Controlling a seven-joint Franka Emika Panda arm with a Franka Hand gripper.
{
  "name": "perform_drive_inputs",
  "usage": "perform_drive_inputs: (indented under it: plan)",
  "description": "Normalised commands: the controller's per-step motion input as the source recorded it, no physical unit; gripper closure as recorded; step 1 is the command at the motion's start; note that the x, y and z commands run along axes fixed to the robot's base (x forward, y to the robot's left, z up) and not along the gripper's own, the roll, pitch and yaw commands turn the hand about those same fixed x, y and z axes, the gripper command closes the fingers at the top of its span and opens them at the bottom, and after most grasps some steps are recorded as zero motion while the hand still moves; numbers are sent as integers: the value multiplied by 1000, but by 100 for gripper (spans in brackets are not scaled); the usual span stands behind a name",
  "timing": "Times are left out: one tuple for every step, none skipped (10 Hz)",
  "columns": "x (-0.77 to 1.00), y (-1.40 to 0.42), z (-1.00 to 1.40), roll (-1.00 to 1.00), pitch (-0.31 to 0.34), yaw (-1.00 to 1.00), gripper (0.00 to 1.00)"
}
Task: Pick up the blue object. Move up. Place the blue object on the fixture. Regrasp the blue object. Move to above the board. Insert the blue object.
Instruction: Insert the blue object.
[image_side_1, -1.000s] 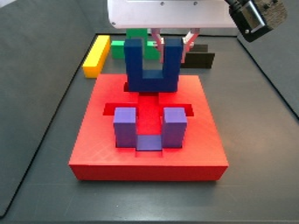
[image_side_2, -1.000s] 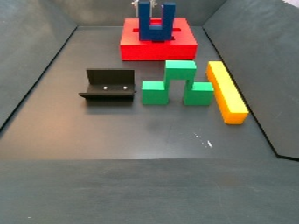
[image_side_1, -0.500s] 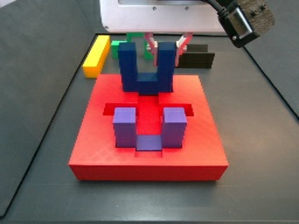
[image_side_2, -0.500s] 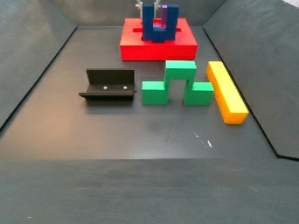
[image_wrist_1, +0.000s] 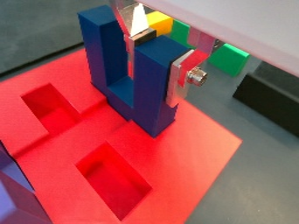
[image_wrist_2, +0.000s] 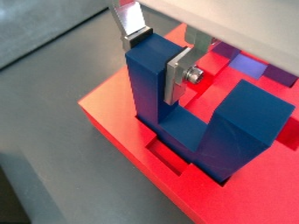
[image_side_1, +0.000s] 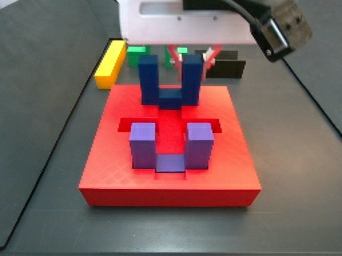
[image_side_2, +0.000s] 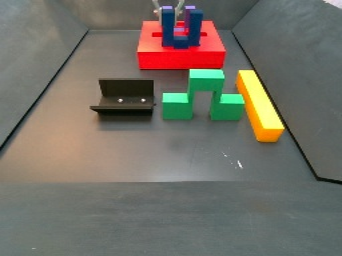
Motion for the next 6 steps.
perform_drive_inputs:
  plan:
    - [786, 3, -477, 54, 83, 77, 100]
    - [869, 9, -549, 40, 111, 57, 100]
    - [929, 11, -583, 27, 127, 37, 100]
    - [574, 0, -323, 0, 107, 0, 100]
    - [234, 0, -211, -9, 56, 0, 100]
    - [109, -11, -269, 0, 76, 0, 100]
